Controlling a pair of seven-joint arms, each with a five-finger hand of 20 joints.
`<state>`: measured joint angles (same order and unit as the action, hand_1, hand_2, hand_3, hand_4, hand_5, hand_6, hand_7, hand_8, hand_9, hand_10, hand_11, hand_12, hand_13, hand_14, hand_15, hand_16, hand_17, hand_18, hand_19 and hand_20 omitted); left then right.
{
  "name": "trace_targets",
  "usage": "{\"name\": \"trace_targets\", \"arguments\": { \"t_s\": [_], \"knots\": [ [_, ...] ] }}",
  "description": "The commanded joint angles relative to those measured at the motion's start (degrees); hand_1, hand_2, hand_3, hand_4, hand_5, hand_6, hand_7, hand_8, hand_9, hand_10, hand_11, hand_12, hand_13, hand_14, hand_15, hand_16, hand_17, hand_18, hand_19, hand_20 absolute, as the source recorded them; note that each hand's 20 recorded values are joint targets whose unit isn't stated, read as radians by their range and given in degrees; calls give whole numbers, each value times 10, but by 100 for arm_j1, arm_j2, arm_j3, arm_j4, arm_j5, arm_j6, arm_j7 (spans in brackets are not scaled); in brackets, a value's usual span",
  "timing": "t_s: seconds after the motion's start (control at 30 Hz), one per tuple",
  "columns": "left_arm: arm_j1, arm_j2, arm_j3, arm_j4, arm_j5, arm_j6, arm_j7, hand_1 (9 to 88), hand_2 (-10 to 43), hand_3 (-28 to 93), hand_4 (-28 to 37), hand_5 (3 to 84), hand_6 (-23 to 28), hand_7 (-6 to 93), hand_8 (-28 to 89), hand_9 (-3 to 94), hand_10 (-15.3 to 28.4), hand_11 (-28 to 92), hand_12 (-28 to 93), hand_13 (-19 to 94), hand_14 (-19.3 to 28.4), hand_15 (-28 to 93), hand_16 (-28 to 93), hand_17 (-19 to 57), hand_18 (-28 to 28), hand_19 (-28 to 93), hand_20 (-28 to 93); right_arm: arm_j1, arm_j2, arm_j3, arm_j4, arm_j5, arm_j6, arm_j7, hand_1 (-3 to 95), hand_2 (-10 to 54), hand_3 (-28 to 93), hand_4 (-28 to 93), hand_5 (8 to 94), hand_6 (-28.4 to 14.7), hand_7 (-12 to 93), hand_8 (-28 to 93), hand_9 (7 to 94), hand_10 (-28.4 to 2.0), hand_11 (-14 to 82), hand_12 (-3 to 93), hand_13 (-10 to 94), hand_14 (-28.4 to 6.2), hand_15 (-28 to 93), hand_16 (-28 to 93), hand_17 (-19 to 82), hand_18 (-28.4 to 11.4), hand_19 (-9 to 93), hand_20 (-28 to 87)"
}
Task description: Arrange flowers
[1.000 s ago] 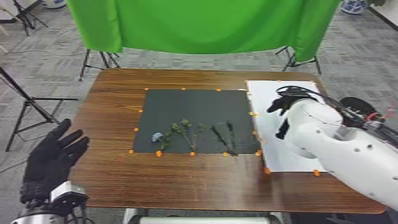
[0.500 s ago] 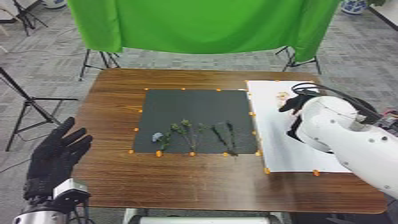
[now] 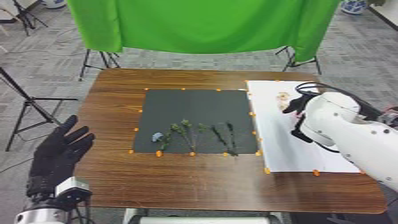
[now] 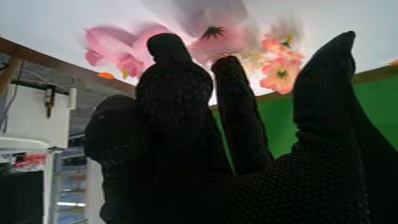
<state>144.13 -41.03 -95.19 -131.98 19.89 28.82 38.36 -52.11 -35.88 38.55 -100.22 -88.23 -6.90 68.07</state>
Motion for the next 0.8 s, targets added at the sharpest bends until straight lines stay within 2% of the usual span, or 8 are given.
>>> {"name": "trace_targets", "arguments": {
  "t_s": [0.03,0.1,0.13,0.3,0.33,0.6,0.73,0.8],
  "knots": [
    [9,5,-11,17,-12,-49,-10,303,73,658,-211,371,97,112,-83,330,194,291,100,218,259,559,-131,-85,237,482,69,-79,-134,-76,-106,21,-206,-31,269,59,710,-193,517,-32,125,-93,712,-200,215,158,779,-106,720,140,610,-145,932,247],
    [8,3,-16,13,-3,-52,-27,303,73,657,-211,371,97,112,-83,329,194,291,100,217,259,560,-131,-85,237,482,69,-95,-160,-89,-137,10,-325,-5,270,59,712,-194,528,-33,128,-93,715,-197,216,158,780,-106,718,140,610,-145,932,246],
    [8,61,13,14,-59,-27,41,303,73,657,-211,371,97,111,-83,329,194,291,100,218,260,560,-131,-85,237,482,69,-86,-147,-137,-157,-23,-307,-11,271,58,712,-194,533,-33,129,-93,716,-197,216,158,780,-106,718,140,610,-145,932,245],
    [-7,-63,-9,16,51,-78,-65,304,74,657,-210,371,97,111,-84,330,194,291,100,217,259,559,-131,-85,237,483,69,28,-142,-337,-60,-50,-438,126,283,50,710,-194,545,-39,128,-93,721,-207,198,151,782,-102,707,138,618,-133,932,214],
    [-37,-113,-16,21,111,-100,-161,304,74,657,-210,371,96,111,-83,330,194,291,100,217,259,560,-131,-85,237,483,68,7,-111,-350,-67,-41,-439,171,288,47,710,-194,544,-40,127,-93,721,-210,193,150,783,-102,706,138,621,-131,932,203],
    [-38,-292,-67,6,263,-152,-323,304,74,657,-209,371,97,112,-84,329,194,291,100,218,259,561,-131,-84,237,485,69,-60,-84,-464,30,-50,-382,177,340,20,716,-199,550,-44,138,-92,702,-216,168,143,789,-94,681,132,625,-122,932,168],
    [-64,-351,-73,8,316,-179,-374,304,74,657,-209,371,97,111,-84,329,195,292,100,219,261,563,-131,-83,237,485,69,-5,-62,-675,49,-243,-239,120,419,-6,727,-209,592,-45,179,-97,706,-189,178,146,798,-79,669,131,625,-115,932,154],
    [-82,-367,-63,11,333,-186,-389,304,74,657,-209,371,98,111,-83,329,195,291,100,219,261,564,-132,-83,237,485,68,23,-38,-802,54,-384,-49,69,492,-43,719,-239,614,-49,223,-4,718,-164,193,148,811,-63,658,134,625,-109,932,151]
  ]
}}
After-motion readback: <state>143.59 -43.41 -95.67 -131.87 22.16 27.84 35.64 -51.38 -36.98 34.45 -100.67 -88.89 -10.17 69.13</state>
